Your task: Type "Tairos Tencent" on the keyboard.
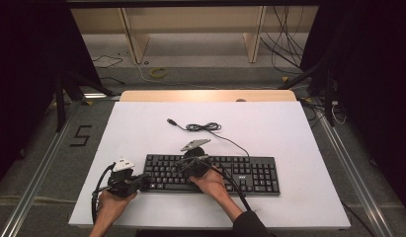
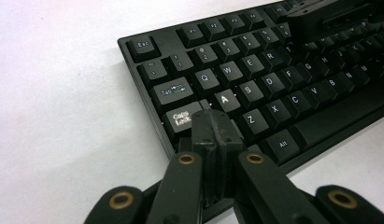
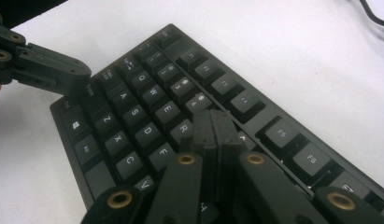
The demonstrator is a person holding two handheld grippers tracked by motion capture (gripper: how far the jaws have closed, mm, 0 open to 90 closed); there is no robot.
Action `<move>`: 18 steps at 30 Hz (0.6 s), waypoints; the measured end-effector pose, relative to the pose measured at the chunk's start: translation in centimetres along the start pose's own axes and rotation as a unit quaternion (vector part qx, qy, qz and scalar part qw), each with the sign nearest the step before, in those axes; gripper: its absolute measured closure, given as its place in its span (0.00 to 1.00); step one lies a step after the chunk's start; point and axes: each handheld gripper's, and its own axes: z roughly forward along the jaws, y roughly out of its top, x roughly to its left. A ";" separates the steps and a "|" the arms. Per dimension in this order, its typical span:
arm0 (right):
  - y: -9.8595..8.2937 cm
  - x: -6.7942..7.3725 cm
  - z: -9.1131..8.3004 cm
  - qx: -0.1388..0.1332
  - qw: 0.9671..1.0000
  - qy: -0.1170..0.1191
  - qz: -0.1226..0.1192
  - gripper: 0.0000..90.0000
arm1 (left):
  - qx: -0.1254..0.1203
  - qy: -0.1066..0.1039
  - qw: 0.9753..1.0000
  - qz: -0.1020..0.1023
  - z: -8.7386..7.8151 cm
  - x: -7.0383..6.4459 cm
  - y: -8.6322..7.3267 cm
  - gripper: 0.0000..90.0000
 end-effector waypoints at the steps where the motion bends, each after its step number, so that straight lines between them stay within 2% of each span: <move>1: 0.0 0.0 0.0 0.000 1.000 0.000 0.000 1.00 | 0.000 0.000 1.000 0.000 0.1 0.0 0.0 0.99; 4: 0.0 0.1 0.2 0.004 1.000 -0.001 -0.003 1.00 | 0.007 0.000 1.000 0.005 0.1 0.0 0.0 0.99; 18: -0.1 0.0 0.5 0.008 1.000 -0.005 0.001 1.00 | 0.006 -0.004 1.000 -0.001 0.2 0.0 0.0 0.99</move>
